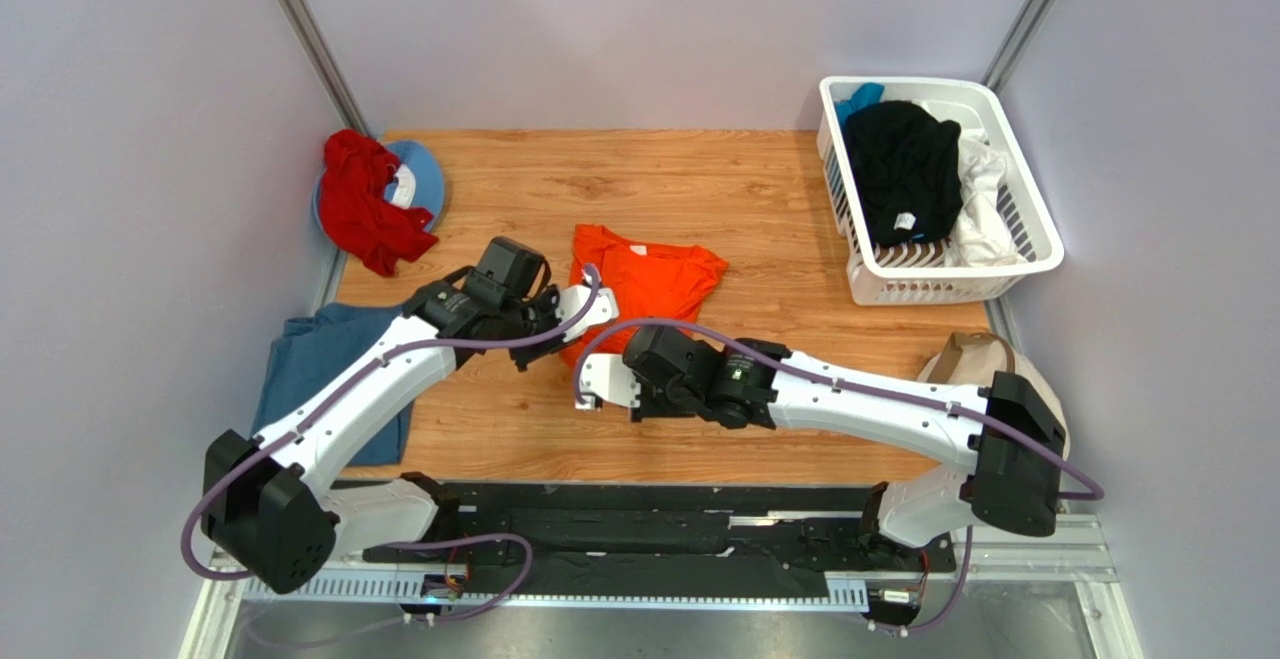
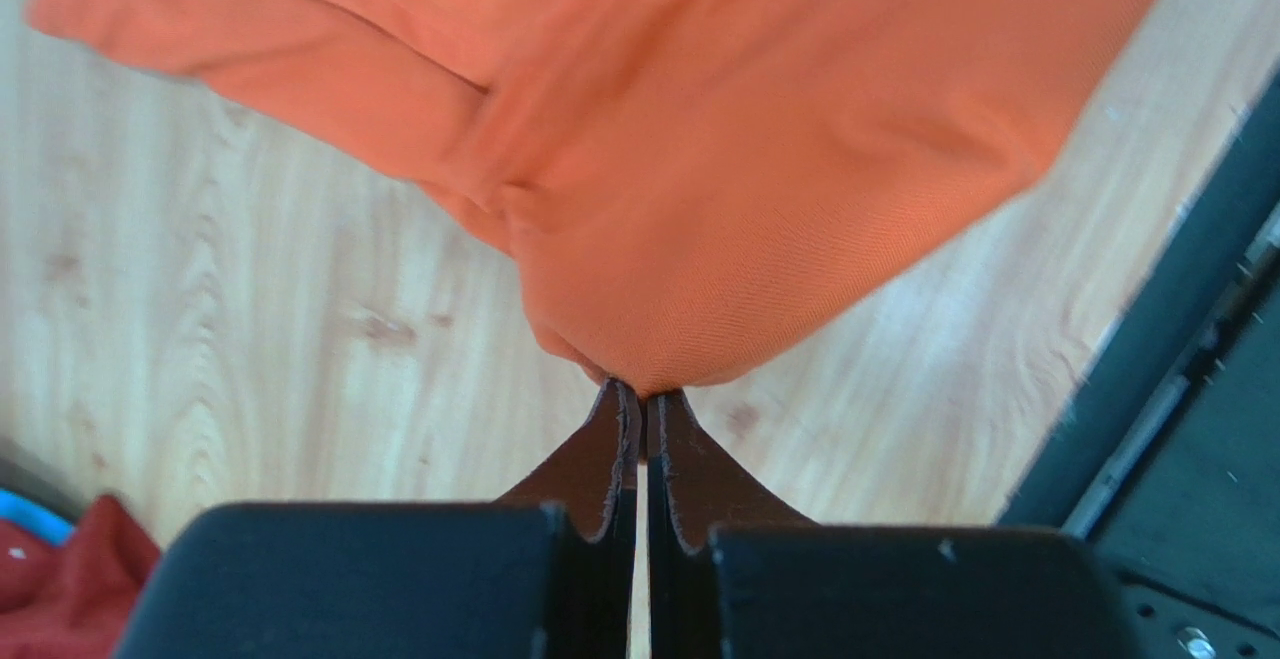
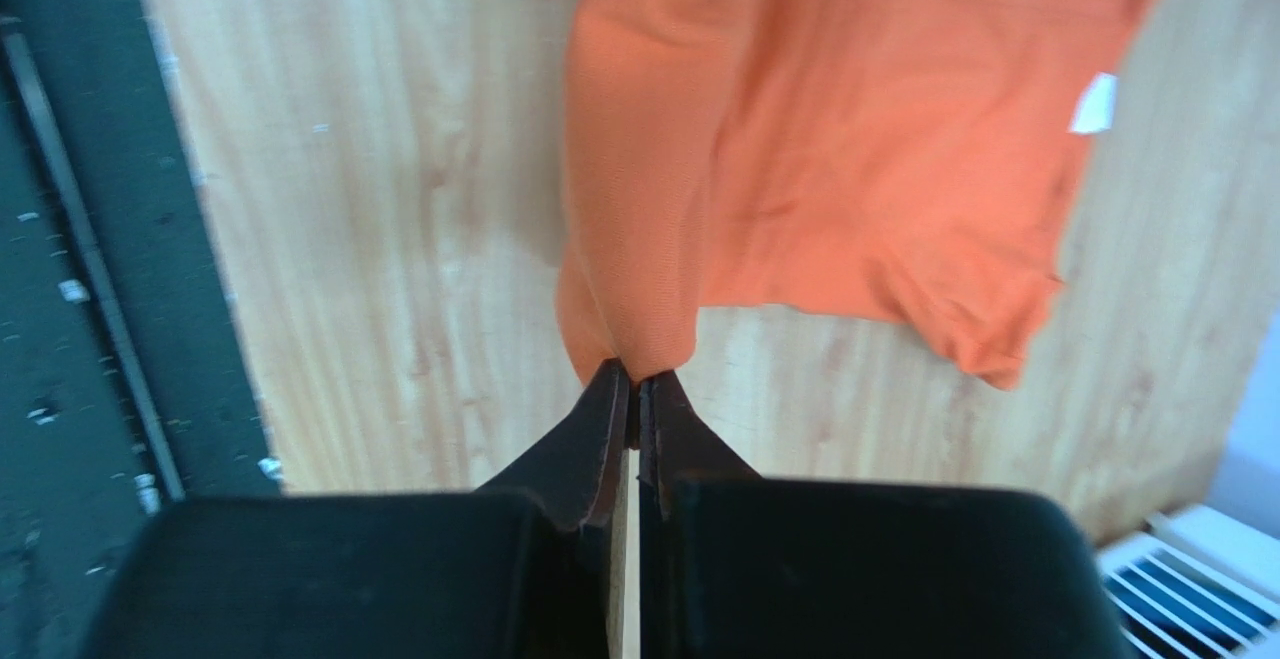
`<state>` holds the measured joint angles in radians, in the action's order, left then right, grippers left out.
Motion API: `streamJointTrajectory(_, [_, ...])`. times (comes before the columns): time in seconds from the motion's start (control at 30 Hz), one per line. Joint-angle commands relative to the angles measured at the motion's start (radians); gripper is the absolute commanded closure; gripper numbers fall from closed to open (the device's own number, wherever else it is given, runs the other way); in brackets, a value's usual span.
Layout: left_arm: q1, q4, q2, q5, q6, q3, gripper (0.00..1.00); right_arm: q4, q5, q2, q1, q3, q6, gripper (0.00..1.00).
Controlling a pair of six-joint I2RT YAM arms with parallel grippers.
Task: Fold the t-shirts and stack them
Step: Fold the tshirt, then neatly place the folded tshirt to the corner
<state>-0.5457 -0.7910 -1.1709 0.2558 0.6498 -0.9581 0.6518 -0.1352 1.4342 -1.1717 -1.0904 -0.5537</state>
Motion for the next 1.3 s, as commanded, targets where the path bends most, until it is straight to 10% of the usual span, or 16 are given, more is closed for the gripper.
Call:
streamJointTrajectory(0.0, [0.003, 0.102, -0.07, -0.021, 0.011, -0.085, 1.0, -0.026, -0.101, -0.029, 0.049, -0.078, -0.052, 1.0])
streamJointTrajectory(1.27, [0.151, 0.22, -0.92, -0.036, 0.106, -0.824, 1.0, -0.205, -0.004, 0.387, 0.512, -0.316, -0.252, 1.0])
